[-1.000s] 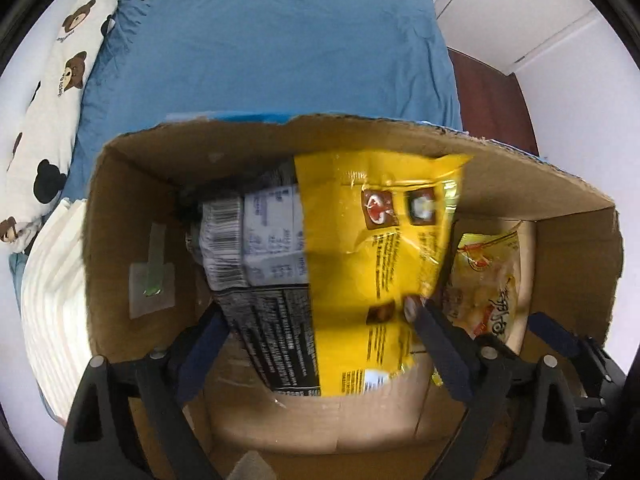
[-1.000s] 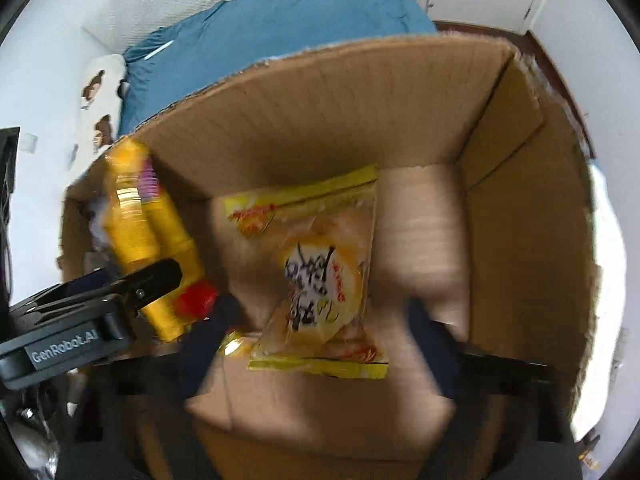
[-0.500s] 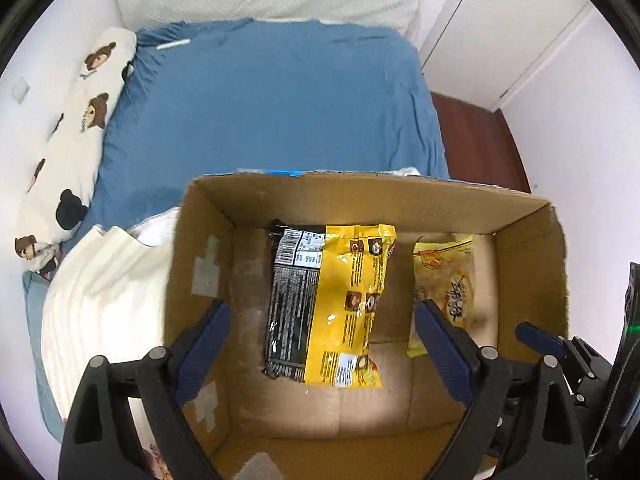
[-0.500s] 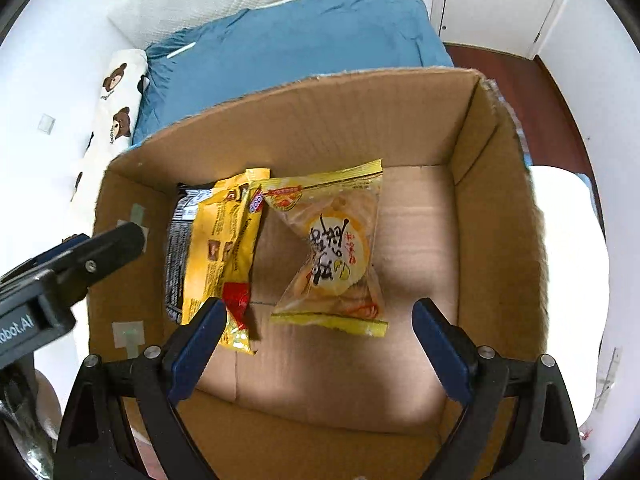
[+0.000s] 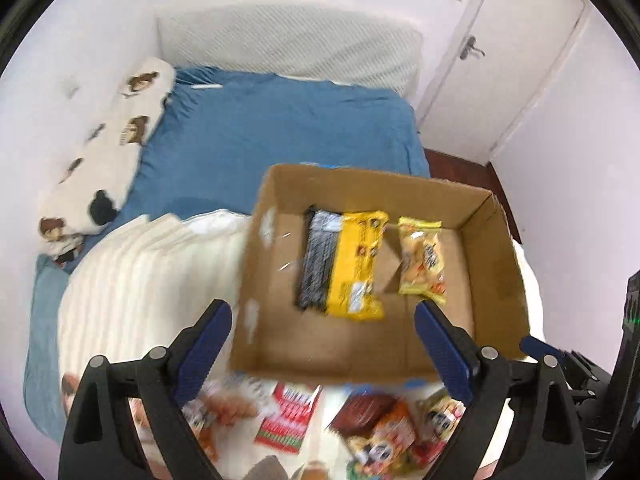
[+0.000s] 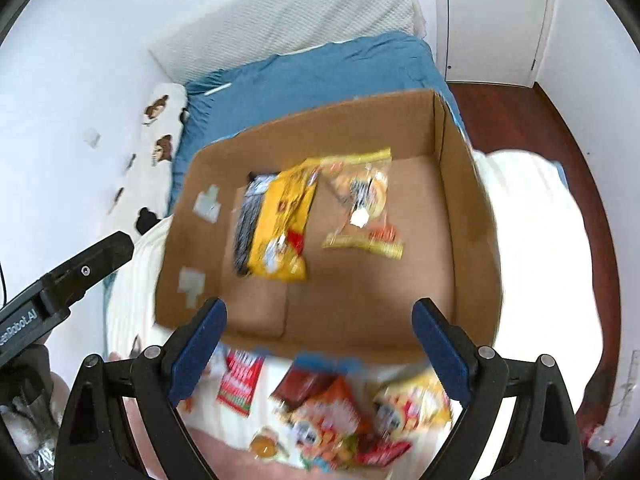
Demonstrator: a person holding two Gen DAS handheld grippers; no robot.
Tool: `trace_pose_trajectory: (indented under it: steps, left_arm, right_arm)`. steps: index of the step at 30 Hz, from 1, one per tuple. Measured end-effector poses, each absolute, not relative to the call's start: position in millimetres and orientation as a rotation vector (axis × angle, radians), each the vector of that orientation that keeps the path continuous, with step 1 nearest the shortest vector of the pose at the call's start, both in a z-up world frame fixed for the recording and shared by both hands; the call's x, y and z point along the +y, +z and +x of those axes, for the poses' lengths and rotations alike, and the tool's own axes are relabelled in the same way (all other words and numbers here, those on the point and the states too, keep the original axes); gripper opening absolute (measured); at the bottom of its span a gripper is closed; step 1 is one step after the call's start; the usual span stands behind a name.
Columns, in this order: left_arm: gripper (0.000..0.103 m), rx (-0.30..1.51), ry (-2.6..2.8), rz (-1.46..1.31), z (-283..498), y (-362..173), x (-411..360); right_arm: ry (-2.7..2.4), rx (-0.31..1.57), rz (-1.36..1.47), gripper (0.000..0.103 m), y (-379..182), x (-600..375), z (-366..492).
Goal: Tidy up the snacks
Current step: 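Grasp the red panda packet with the left tool while the right tool grasps the orange panda packet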
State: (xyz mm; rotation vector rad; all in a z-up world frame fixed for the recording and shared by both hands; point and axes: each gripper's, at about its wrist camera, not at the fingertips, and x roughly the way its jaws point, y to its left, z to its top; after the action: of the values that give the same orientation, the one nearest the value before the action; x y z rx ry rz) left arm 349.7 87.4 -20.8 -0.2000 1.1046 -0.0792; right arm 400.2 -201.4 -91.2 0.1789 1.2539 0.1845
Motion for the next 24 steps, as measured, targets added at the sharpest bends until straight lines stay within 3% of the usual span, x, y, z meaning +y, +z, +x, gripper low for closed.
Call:
trace_pose_trajectory:
  steps: [4,11,17,20,24]
  left_arm:
    - [0.094,1.13,0.007,-0.184,295,-39,96]
    - [0.094,1.263,0.185,-0.215,227,-104,128]
    - [0.094,1.31,0.236,-0.132,215,-144,158]
    - [0.094,1.346,0.213,-0.076,221,-160,167]
    - [0.094,1.42,0.147,-0.088,236,-185,182]
  right_arm:
    - [0.213,1.303,0.212,0.096,-111,-196,351]
    - [0.182,1.496,0.469,0.096,-200,-205,303]
    - [0.05,1.53,0.67,0.096,-251,-213,289]
    - [-0.027,1.503,0.62,0.095,-252,-203,291]
    - [-0.096,1.507,0.572,0.081,-250,-188,287]
